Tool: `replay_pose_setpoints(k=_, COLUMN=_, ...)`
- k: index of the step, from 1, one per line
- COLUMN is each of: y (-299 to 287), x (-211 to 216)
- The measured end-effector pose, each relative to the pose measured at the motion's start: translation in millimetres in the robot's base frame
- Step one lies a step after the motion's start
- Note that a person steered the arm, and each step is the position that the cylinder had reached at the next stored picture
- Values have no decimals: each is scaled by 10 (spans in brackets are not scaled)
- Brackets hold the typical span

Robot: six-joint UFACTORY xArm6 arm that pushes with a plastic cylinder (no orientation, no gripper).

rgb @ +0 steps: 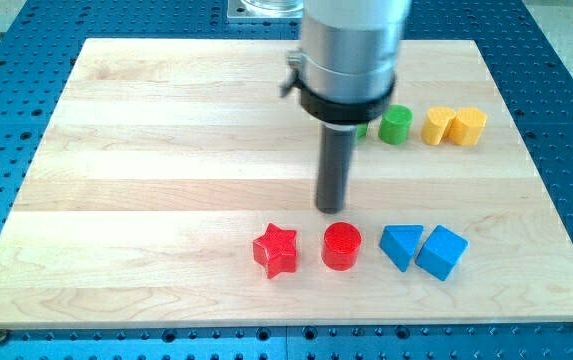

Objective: Push the red circle into the yellow blocks

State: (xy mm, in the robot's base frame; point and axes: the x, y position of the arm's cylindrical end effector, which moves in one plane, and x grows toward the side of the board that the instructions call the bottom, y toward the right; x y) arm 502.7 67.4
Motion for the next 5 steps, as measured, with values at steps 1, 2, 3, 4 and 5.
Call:
replay_pose_setpoints(k=1, y=779, x=142)
replay_pose_setpoints(k=2, y=1496, x=274)
replay_pose_setpoints(k=3, y=1831, x=837)
replay_pose_setpoints(k=4, y=1107, x=1111)
replay_pose_setpoints(k=5, y=-167, x=1113)
